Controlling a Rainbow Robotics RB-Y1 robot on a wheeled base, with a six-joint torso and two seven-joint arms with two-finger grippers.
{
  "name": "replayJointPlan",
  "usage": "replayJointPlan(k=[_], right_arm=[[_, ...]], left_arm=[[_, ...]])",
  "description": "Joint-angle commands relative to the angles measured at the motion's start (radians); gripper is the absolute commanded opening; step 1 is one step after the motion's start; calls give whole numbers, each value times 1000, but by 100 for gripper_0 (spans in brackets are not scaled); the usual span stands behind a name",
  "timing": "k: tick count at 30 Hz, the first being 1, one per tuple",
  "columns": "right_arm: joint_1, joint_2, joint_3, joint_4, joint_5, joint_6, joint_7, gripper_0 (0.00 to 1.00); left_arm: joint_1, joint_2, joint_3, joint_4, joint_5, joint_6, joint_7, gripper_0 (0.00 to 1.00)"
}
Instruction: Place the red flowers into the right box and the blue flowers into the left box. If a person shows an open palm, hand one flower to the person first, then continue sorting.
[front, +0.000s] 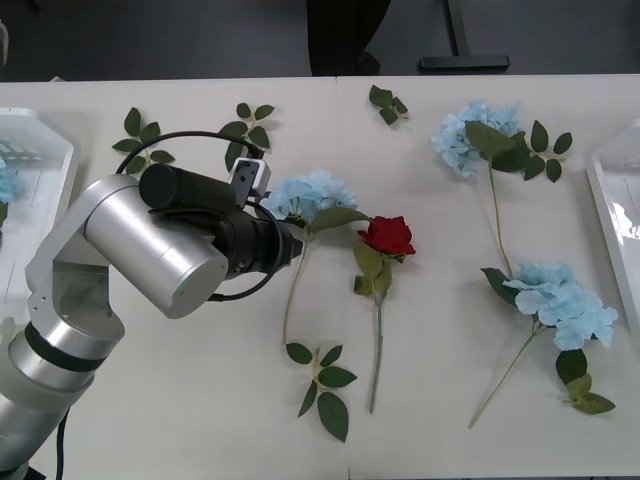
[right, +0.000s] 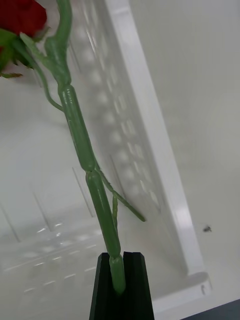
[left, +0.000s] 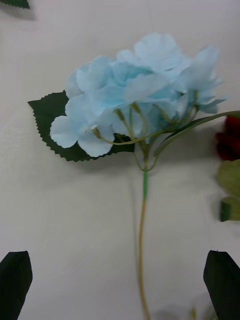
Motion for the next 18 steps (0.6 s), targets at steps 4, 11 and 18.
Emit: replayJointPlan(k=[4,11,18], right_arm=[[20,62,-17,0,103,-50,20,0],[18,100,-17,0,110,-59,24,0],[18,143,-17,0,113,-119,27,30]], left_arm=[[-125,-72,-94,217,-112,-96,-72,100],[-181,-102,-157,338,-133,-166,-80,100],[-197,-115,-200,361,-135,-180,-81,100]])
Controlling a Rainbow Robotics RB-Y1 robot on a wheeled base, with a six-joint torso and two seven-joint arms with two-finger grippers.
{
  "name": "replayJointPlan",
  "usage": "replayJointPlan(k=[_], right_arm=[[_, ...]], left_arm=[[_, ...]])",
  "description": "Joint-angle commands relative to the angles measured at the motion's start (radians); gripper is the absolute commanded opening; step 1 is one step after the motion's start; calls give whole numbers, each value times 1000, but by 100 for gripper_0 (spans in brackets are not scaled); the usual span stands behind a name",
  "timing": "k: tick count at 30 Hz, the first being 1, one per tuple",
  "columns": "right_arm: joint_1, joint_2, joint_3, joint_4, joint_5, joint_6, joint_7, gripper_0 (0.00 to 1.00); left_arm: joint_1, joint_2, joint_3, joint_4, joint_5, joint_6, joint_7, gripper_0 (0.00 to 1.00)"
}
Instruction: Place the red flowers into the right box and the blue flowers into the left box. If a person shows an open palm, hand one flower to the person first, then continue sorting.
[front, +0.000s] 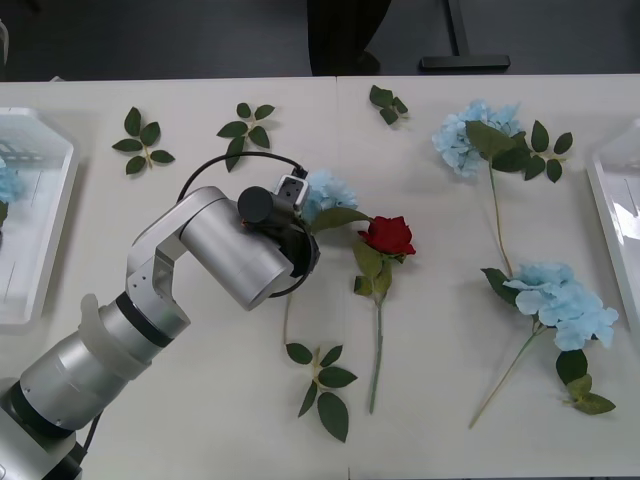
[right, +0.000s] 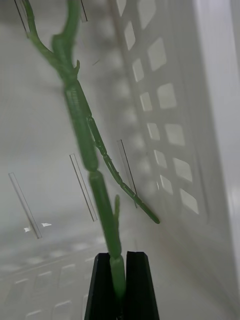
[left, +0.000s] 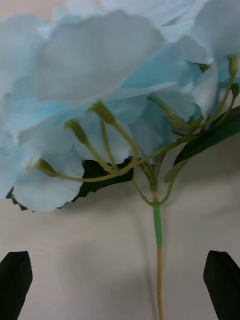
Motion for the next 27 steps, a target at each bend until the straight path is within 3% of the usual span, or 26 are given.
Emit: replayJointPlan(k=[1,5,8,11,18,24,25,26,27], right_arm=[[-3,28,-17,-4,11,-27,27,39],[-4,30,-17,-16,10,-26,30,63],[-6,28,-31,-45,5,7,40,88],[-7,24,-66,-97,-21,77,44,100],[-27,16,-167,-223,-109,272,-6,100],[-41,16,-192,-444,-182,410,-325,100],[-41,16,-192,-473,-182,419,-367,100],[-40,13,-192,-528,-179,439,-448,100],[-38,10,-192,-570,-175,456,-508,100]], left_arm=[[-63,-29,-50,27,-11,-40,-48,100],[-77,-32,-69,76,-8,-93,-48,100],[-82,-43,-70,102,-8,-124,-48,100],[-88,-49,-70,121,-9,-124,-48,100],[-94,-64,-86,190,-15,-192,-51,100],[-94,-64,-89,193,-17,-193,-56,100],[-94,-64,-92,193,-17,-193,-57,94],[-94,-64,-90,193,-17,-195,-57,62],[-94,-64,-90,193,-17,-193,-57,38]])
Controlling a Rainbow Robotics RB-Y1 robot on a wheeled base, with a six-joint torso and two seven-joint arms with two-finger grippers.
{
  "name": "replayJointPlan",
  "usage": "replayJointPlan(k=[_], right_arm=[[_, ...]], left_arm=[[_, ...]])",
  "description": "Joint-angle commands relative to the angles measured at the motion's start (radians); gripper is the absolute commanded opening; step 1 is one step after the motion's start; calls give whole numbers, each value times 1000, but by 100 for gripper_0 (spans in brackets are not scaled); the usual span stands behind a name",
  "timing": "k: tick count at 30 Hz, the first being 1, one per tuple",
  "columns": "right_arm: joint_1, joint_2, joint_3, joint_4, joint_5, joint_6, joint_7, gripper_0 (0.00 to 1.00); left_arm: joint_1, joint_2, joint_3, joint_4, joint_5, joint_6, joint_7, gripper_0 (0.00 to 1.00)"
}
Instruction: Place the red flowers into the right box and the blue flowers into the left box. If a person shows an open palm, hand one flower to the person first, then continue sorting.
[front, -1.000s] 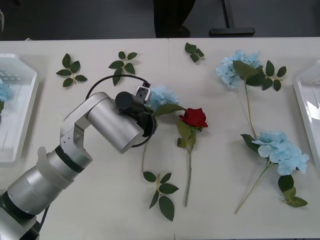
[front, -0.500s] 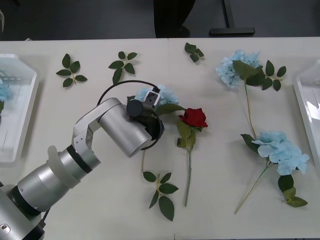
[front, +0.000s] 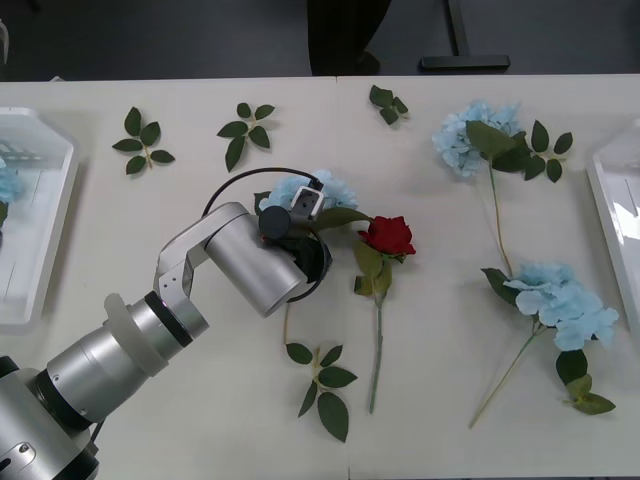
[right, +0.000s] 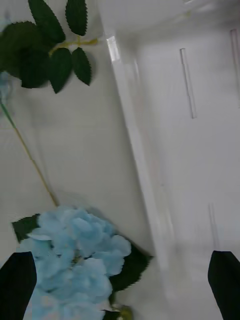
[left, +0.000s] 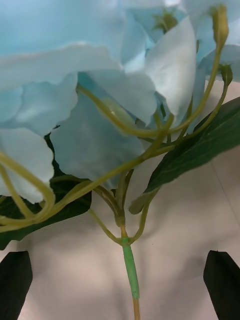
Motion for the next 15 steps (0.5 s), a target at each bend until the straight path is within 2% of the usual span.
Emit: replayJointPlan(k=[1,2,6,9,12,15], right_arm=[[-31,-18,-21,-208,-2,68,-243,100],[-26,-19,-28,-242,6,85,-299,100],[9,-18,-105,-368,73,169,-477,100],[68,-18,-163,-470,129,201,-545,100],[104,-10,-177,-573,182,204,-582,100],[103,32,-154,-676,261,201,-617,100]], left_arm=[[-45,-25,-22,-8,-11,-12,-57,5],[-45,-25,-22,-8,-10,-12,-56,0],[-45,-25,-22,-8,-23,-13,-57,0],[-45,-25,-22,-8,-26,-13,-56,0],[-45,-25,-22,-8,-30,-13,-53,0],[-45,-24,-22,-8,-31,-13,-51,0]])
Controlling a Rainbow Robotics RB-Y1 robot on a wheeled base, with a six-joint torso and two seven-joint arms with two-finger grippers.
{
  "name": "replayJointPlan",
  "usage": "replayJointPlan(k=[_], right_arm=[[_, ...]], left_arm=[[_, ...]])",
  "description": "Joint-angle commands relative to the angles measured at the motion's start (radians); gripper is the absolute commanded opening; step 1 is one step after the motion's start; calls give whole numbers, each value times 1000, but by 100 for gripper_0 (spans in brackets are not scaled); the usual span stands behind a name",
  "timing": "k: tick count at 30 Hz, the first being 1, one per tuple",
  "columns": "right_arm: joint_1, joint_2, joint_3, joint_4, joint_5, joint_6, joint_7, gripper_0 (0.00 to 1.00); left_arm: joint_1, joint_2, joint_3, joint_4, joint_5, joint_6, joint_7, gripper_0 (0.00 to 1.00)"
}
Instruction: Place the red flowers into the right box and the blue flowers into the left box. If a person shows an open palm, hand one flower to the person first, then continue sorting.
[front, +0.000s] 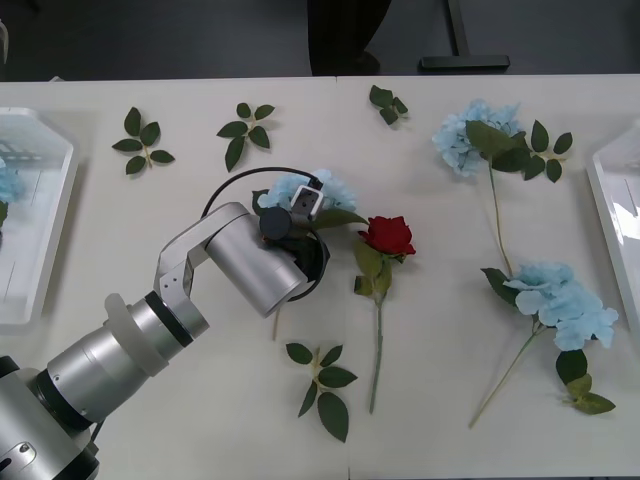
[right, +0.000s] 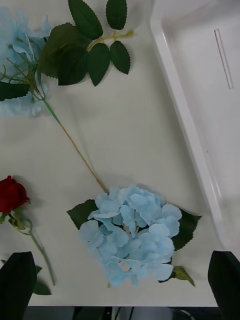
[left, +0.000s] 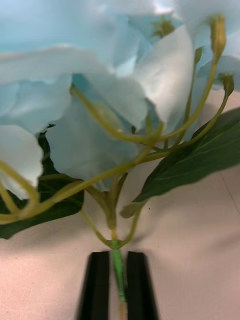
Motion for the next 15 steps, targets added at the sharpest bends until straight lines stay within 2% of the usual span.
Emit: replayJointPlan(k=[1,3,6,10,11,13,15], right_arm=[[9,37,12,-141,93,6,-68,100],[-21,59,82,-200,154,-8,-68,100],[-76,73,205,-225,208,-56,-66,100],[-182,111,394,-185,280,-149,-48,100],[-194,122,414,-176,289,-162,-45,100],[-234,157,466,-136,321,-200,-32,100],[-263,189,495,-108,348,-220,-23,100]], left_arm=[[-45,-22,-21,-10,-15,-11,-49,0],[-45,-3,-21,-34,-13,-2,-48,0],[-54,53,-7,-131,16,85,-43,0],[-62,231,104,-396,191,358,-45,0],[-62,262,120,-436,209,401,-45,0],[-62,376,190,-571,247,585,-48,0],[-62,451,266,-642,267,724,-80,0]])
